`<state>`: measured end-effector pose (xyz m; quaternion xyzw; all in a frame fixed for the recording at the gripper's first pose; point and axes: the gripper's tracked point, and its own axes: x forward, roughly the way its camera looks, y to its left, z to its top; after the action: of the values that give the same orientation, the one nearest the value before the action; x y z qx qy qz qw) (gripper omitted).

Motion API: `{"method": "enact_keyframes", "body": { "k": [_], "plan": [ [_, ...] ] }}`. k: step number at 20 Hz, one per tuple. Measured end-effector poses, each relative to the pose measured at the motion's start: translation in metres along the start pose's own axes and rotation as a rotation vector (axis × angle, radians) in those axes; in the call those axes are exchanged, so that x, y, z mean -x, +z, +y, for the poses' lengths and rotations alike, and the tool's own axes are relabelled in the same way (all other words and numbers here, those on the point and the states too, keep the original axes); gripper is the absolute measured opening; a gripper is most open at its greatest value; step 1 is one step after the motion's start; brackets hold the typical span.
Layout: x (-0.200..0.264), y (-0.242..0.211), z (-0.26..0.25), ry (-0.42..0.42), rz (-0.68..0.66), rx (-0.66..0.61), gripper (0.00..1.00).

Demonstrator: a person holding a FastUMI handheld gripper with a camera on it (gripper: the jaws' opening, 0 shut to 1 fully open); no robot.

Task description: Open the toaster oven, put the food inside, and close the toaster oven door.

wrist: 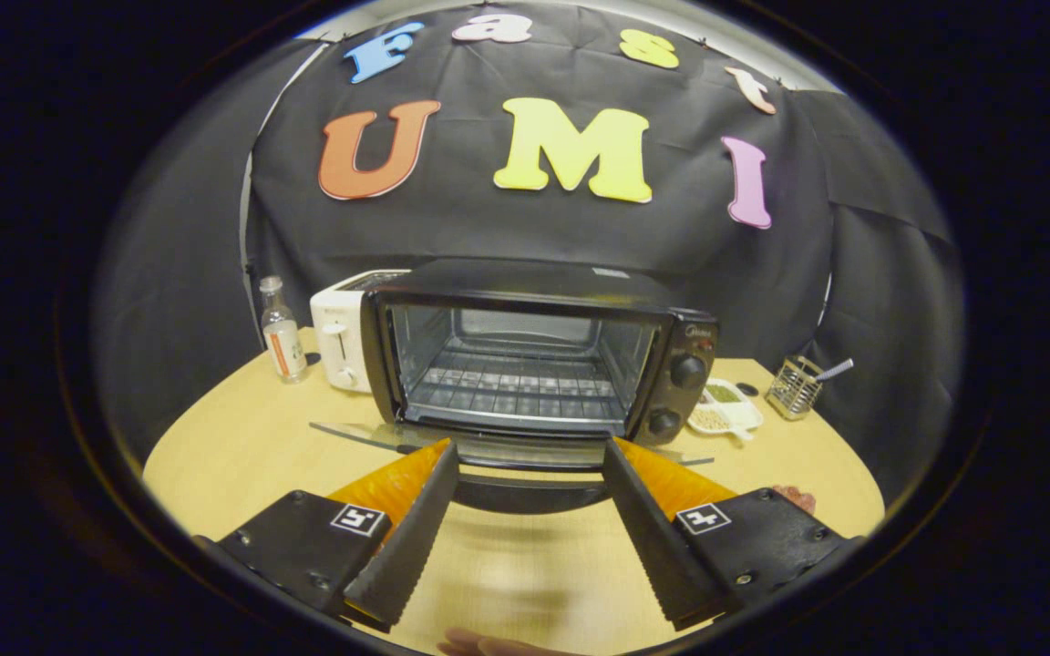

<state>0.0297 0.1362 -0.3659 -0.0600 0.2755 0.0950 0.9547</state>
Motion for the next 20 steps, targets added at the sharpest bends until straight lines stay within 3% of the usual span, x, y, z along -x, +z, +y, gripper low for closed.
{"method": "enact_keyframes", "body": {
  "k": [7, 11, 16, 20],
  "plan": [
    [-0.002, -0.064, 0.001, 0.010, 0.087, -0.048, 1.00],
    [-0.005, -0.096, 0.006, 0.027, 0.205, -0.071, 1.00],
    [0.000, -0.076, -0.001, 0.083, 0.175, -0.062, 1.00],
    [0.016, -0.035, -0.027, 0.111, 0.123, -0.079, 1.00]
  ]
}}
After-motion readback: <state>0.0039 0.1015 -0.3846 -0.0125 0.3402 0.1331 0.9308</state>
